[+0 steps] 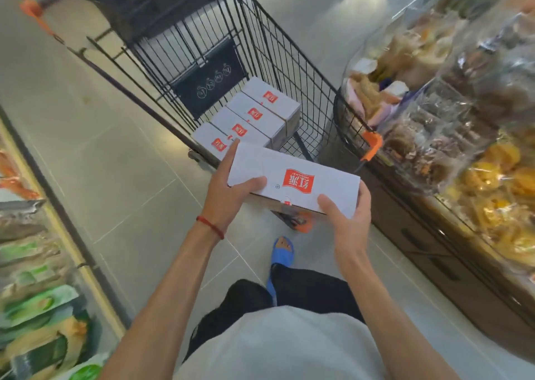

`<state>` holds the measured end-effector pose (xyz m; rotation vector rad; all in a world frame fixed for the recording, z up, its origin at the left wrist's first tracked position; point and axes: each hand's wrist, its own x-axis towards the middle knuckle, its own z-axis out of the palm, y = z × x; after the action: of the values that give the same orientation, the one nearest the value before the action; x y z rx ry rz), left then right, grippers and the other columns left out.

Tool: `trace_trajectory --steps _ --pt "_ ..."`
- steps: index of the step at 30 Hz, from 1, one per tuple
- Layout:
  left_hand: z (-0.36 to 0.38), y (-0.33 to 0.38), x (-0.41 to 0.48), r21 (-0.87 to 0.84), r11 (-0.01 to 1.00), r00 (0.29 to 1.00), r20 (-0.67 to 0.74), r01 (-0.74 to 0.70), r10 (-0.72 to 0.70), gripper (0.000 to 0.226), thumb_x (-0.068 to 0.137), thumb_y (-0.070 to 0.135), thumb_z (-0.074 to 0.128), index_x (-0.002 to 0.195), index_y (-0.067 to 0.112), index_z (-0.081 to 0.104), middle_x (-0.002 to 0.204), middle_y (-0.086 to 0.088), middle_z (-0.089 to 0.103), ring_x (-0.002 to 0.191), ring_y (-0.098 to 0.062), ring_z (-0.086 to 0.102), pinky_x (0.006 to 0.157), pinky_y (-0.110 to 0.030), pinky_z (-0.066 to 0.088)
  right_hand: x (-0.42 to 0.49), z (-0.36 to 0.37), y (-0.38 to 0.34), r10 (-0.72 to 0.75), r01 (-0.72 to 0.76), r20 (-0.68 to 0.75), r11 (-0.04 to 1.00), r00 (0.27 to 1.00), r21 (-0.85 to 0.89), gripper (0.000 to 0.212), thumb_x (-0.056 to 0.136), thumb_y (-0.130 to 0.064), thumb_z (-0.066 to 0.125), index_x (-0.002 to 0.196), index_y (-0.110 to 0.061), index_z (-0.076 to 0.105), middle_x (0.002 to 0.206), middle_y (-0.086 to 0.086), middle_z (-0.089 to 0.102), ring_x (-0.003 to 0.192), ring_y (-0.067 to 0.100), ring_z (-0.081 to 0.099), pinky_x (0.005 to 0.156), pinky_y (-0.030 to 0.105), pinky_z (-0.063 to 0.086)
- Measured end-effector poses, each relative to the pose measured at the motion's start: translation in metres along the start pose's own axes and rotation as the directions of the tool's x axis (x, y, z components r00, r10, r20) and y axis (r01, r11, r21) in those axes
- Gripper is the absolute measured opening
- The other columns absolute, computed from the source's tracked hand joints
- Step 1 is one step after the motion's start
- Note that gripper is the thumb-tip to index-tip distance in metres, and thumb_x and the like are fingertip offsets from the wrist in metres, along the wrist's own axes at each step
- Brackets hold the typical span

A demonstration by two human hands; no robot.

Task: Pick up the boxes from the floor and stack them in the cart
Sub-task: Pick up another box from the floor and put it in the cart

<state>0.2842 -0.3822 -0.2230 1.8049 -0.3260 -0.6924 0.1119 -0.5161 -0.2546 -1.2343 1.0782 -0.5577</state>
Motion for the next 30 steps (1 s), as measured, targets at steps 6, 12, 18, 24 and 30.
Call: trace_trajectory --steps 6,12,18,24,30 --pt "0.008 0.004 0.075 0.061 0.994 0.988 0.118 0.09 -0.097 0.074 0.088 0.023 0.076 0.15 0.035 0.036 0.14 0.006 0.054 0.127 -0.013 0.054 0.097 -0.036 0.056 0.055 0.017 0.0 0.068 -0.07 -0.067 0.997 0.995 -0.033 0.07 0.087 -0.006 0.078 0.143 -0.021 0.039 0.13 -0.005 0.058 0.11 -0.004 0.062 0.084 0.015 0.055" --pt "0.006 -0.011 0.153 0.25 0.96 0.91 0.355 0.128 -0.214 0.058 0.093 0.019 0.07 0.138 0.035 0.038 0.122 0.015 0.056 0.11 0.0 0.056 0.068 -0.005 0.051 0.086 0.047 0.018 0.199 -0.207 -0.176 0.978 0.964 -0.027 0.075 0.085 -0.008 0.082 0.142 -0.023 0.037 0.137 -0.002 0.055 0.121 0.009 0.06 0.097 0.03 0.057" --pt "-0.006 -0.047 0.221 0.402 0.901 0.804 0.476 0.161 -0.356 0.062 0.09 0.018 0.073 0.142 0.028 0.041 0.13 0.005 0.058 0.119 -0.01 0.057 0.094 -0.022 0.053 0.1 0.093 0.049 0.311 -0.34 -0.305 0.939 0.9 -0.046 0.083 0.082 -0.013 0.085 0.143 -0.029 0.031 0.133 -0.009 0.053 0.122 0.011 0.057 0.102 0.032 0.055" --pt "0.0 -0.088 0.255 0.584 0.801 0.735 0.484 0.133 -0.475 0.073 0.064 0.053 0.079 0.128 0.032 0.049 0.125 0.004 0.064 0.117 -0.021 0.061 0.101 -0.048 0.053 0.11 0.11 0.084 0.39 -0.439 -0.388 0.897 0.835 -0.043 0.09 0.079 -0.02 0.088 0.146 -0.032 0.03 0.137 -0.007 0.05 0.124 0.012 0.054 0.104 0.032 0.054" --pt "0.005 -0.119 0.262 0.693 0.711 0.739 0.416 0.119 -0.529 0.069 0.073 0.027 0.088 0.131 0.017 0.052 0.125 -0.004 0.061 0.116 -0.025 0.059 0.102 -0.044 0.052 0.113 0.111 0.123 0.447 -0.501 -0.307 0.857 0.84 -0.122 0.101 0.082 -0.013 0.086 0.158 -0.025 0.019 0.141 -0.003 0.045 0.124 0.012 0.05 0.077 0.002 0.048"
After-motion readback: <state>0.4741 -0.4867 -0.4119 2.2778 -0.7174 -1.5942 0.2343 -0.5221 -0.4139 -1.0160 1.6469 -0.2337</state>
